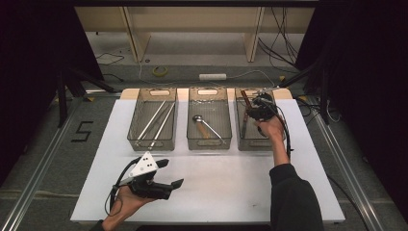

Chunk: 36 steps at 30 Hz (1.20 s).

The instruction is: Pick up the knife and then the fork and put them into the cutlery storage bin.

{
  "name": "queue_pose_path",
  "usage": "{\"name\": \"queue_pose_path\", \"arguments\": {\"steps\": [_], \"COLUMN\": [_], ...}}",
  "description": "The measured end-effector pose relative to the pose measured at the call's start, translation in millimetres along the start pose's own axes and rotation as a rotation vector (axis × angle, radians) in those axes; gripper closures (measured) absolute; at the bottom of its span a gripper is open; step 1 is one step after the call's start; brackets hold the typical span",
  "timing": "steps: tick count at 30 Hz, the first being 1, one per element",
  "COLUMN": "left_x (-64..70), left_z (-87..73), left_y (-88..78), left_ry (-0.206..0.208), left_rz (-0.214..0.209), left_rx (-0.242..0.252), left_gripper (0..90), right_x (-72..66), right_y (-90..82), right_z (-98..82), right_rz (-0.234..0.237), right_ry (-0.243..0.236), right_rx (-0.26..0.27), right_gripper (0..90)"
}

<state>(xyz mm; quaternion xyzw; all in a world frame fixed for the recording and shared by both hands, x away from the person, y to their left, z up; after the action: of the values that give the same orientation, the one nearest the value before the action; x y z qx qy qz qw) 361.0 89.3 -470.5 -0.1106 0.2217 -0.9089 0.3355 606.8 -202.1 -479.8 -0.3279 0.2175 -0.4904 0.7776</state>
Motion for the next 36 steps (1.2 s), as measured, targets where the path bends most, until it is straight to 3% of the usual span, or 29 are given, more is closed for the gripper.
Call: {"name": "queue_pose_path", "arguments": {"steps": [8,19,29,36], "left_x": [-0.2,-0.3,-1.1,-2.1], "left_z": [-0.1,0.3,0.7,1.1], "left_y": [0.0,-0.4,-0.7,-1.2], "left_ry": [0.0,-0.005,-0.006,-0.017], "left_rz": [0.0,0.001,0.002,0.003], "left_rx": [-0.001,0.003,0.006,0.012], "left_gripper": [16.4,16.3,16.3,16.3], "right_x": [0.3,-0.8,-4.8,-16.6], "right_y": [5.2,-2.8,-11.9,-24.8], "right_z": [-5.7,-0.5,-0.8,-0.9], "right_rz": [-0.001,0.023,0.091,0.106], "right_ry": [0.019,0.027,0.079,0.053], "right_rx": [-0.042,-0.01,0.0,0.043], "right_gripper": [73.5,63.6,44.9,39.7]}}
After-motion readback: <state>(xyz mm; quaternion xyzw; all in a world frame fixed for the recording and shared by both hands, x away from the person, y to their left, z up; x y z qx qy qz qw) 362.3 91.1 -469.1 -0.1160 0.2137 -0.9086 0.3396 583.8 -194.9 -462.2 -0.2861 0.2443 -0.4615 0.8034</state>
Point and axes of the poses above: each handheld gripper's, and its own axes: y roughly forward along the jaws, z roughly out of its top, x roughly to its right, the point moved 9 cm from there along y, roughly forward along the jaws, and after that the axes turned 3 degrees about z, right-handed, at the moved point
